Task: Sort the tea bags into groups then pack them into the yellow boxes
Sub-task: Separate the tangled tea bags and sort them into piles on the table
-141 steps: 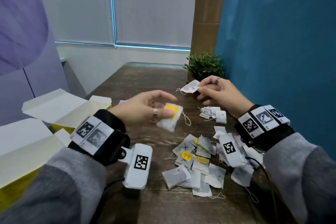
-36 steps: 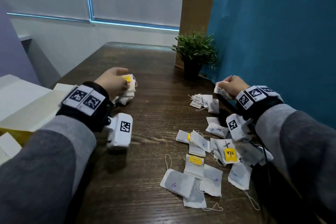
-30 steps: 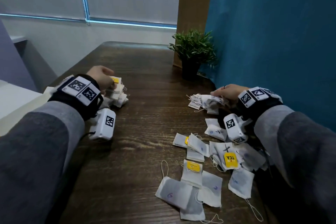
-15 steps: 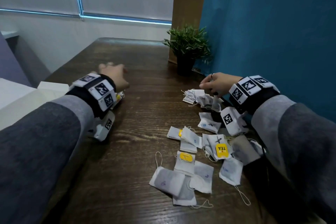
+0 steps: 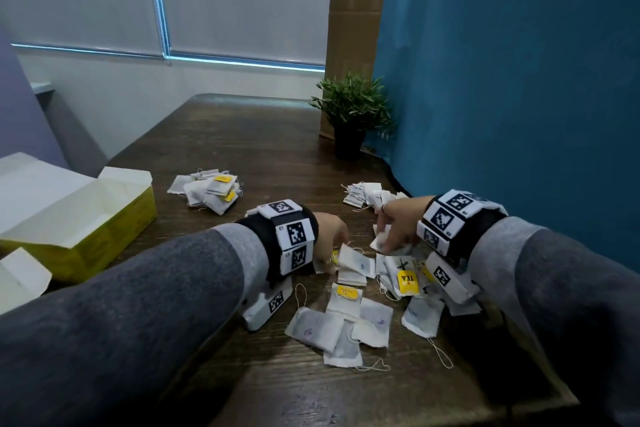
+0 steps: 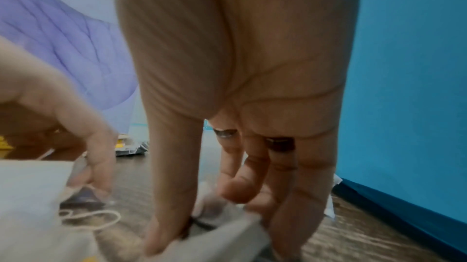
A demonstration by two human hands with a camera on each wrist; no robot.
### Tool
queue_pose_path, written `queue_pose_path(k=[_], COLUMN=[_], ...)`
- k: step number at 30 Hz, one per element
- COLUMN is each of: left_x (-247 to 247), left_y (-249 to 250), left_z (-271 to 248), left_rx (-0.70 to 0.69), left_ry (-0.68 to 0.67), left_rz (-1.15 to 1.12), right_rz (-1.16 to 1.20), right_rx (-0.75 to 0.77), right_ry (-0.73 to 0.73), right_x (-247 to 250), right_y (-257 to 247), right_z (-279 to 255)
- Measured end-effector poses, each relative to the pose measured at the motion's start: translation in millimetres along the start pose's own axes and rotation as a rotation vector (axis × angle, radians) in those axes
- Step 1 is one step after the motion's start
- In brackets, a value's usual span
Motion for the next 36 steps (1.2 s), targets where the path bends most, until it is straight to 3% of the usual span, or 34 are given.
queue_pose_path(k=[3, 5, 8, 10, 13, 17, 19, 22, 26, 28, 32, 36], left_x=[0.5, 3.4, 12.9, 18.0, 19.4, 25.6, 29.2, 28.9, 26.6, 26.3, 20.5, 5.6], left_y=[-10.5, -17.8, -25.5, -30.6, -34.4, -37.6, -37.8, -36.5, -36.8, -35.2, -32.6, -30.2], left_z=[-0.1, -1.6, -11.3, -18.8, -31.4, -54.2, -65.5, -74.6, -81.2, -83.9, -76.3, -69.4], left_rx=[0.052, 0.071, 0.051, 0.025, -0.026, -0.113, -0.188, -0.280, -0.353, -0.322, -0.083, 0.037], left_ry=[0.027, 0.039, 0.090, 0.101, 0.107, -0.002, -0.082, -0.187, -0.282, -0.203, 0.134, 0.070], left_rz=[-0.068, -0.182, -0.345, -0.390, -0.728, -1.635, -1.850, -1.985, -2.054, -1.982, -1.372, -0.845], right_rz=[-0.088, -0.018, 0.535, 0.763, 0.611, 0.175, 0.054, -0.075, -0.032, 0.110, 0.549, 0.937], right_rx=[-0.008, 0.013, 0.191, 0.222, 0.245, 0.191, 0.160, 0.169, 0.199, 0.211, 0.222, 0.271], right_ry=[0.039, 0.090, 0.118, 0.135, 0.079, -0.040, -0.053, -0.021, 0.066, 0.119, 0.209, 0.171], right_x=[4.3, 12.9, 28.6, 34.5, 33.7, 21.9, 13.6, 5.8, 11.7, 20.1, 26.9, 20.8], right_y=[3.0, 6.4, 1.6, -4.9, -22.2, -35.5, -42.9, -53.6, -53.4, -46.0, -24.1, -16.2], right_z=[-2.2, -9.9, -25.0, -31.4, -36.6, -33.9, -29.4, -24.0, -26.1, -31.7, -37.5, -44.7])
Point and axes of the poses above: each hand's wrist, its own z-axis towards the middle knuckle, its own x-axis out of the back of the hand, y = z × x, the point moved 2 cm from there along z, towards the middle knuckle, and after that the axes turned 15 degrees about -z, right-handed, at the moved point
